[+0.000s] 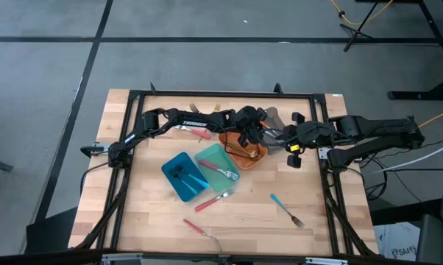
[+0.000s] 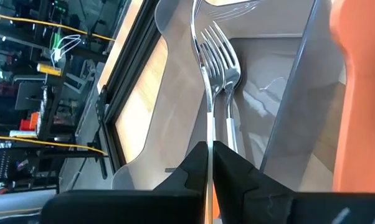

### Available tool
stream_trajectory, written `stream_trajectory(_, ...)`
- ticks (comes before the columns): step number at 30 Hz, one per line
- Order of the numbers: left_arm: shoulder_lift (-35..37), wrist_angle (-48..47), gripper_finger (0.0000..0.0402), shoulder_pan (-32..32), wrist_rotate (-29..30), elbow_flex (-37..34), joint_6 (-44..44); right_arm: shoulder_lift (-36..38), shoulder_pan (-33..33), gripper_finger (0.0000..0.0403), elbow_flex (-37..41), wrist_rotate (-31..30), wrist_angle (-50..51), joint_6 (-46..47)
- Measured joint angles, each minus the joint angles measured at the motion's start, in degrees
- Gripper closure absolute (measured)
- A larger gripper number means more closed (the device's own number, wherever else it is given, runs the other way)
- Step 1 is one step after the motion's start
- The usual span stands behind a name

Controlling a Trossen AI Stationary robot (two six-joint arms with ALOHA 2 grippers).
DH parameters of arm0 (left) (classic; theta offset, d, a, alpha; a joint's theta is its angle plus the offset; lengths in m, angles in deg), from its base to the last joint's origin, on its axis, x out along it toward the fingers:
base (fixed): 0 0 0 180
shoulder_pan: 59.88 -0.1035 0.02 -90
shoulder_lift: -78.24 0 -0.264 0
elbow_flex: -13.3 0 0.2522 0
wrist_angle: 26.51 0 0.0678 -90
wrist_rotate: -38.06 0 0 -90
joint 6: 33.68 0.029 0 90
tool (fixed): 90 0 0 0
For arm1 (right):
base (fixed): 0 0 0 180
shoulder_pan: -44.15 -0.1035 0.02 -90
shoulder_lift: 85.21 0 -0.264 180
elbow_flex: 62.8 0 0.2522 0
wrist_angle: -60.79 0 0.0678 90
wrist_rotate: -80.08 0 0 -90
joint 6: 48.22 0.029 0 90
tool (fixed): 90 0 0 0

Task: Sort silverware by color (type)
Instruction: Put the orange fork into the black bin

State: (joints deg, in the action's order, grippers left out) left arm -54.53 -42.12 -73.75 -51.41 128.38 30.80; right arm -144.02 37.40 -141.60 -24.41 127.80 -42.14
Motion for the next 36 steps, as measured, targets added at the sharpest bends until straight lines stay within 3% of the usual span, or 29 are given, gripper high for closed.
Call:
stream_trajectory(26,0.0,2.4,0.0389,0.0,0.8,0.0,-2.3,0.0,0.0,0.0322,0.0,0.0,0.0,0.0)
stream_trajectory(36,0.0,2.8,0.0326,0.2,0.8,0.0,-4.4,0.0,0.0,0.0322,0.0,0.0,0.0,0.0)
